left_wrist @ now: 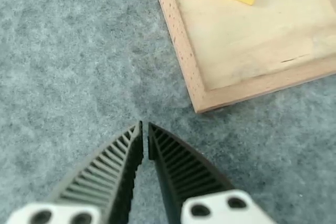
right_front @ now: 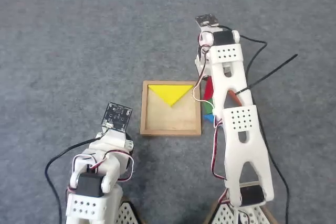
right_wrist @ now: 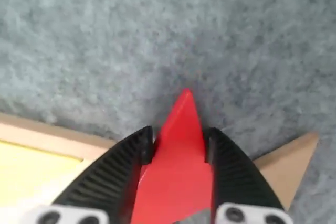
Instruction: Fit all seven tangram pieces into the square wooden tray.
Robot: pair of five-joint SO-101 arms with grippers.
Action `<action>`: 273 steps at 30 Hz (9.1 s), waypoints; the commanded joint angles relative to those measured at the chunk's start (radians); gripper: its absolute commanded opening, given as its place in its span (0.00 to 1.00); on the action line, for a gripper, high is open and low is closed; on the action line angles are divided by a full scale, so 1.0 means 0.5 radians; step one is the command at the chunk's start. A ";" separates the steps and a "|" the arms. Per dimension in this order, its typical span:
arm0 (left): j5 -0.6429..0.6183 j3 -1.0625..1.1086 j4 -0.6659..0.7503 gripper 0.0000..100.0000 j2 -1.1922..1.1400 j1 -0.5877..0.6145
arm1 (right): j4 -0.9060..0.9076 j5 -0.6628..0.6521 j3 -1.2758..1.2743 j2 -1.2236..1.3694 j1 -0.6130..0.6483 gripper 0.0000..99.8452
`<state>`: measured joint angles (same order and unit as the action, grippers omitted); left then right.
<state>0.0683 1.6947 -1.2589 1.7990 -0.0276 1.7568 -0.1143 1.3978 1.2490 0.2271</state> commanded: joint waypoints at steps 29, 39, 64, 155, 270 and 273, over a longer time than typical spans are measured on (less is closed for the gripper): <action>0.006 -0.020 -0.006 0.02 0.037 0.009 | -1.180 0.350 -2.814 -1.781 -0.005 0.20; 0.006 -0.020 -0.006 0.02 0.037 0.009 | -1.198 0.325 -2.796 -1.797 0.164 0.43; 0.006 -0.020 -0.006 0.02 0.037 0.009 | -1.026 0.270 -2.133 -1.128 0.180 0.31; 0.006 -0.020 -0.006 0.02 0.037 0.009 | -2.018 -0.651 -3.572 -2.251 0.723 0.12; 0.006 -0.020 -0.006 0.02 0.037 0.009 | -1.858 -0.295 -3.572 -2.242 0.965 0.02; 0.006 -0.020 -0.006 0.02 0.037 0.009 | -1.935 -0.295 -3.575 -2.239 0.956 0.02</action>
<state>0.0683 1.6947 -1.2589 1.7990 -0.0276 0.8239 -0.2770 -0.4480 0.1381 0.7027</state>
